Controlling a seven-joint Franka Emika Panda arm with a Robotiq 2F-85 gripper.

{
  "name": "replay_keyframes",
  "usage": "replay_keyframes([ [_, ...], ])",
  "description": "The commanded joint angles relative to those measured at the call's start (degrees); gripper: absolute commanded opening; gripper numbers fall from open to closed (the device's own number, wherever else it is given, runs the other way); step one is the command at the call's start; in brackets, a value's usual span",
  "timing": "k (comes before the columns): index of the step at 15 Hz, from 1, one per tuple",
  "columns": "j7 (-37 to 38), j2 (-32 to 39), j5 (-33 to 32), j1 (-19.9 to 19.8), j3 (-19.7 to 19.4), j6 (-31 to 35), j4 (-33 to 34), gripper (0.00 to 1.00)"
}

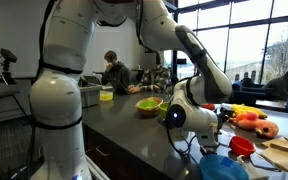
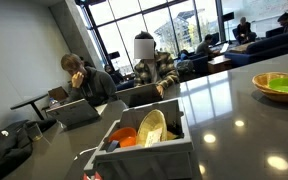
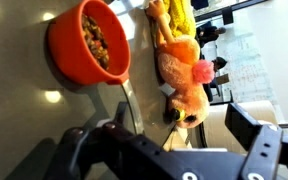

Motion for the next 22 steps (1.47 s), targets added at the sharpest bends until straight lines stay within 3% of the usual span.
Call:
replay_keyframes([
  [1, 1.2, 0.9, -0.6, 0.3, -0.2, 1.1, 1.1, 1.0],
  [17, 2.4, 3.4, -1.3, 0.9, 0.1, 1.5, 4.0, 1.0],
  [18, 2.1, 3.6, -0.9, 0.9, 0.1, 1.4, 4.2, 0.78],
  [22, 2.4, 4.1, -1.0, 0.9, 0.0, 1.5, 4.5, 0.51],
])
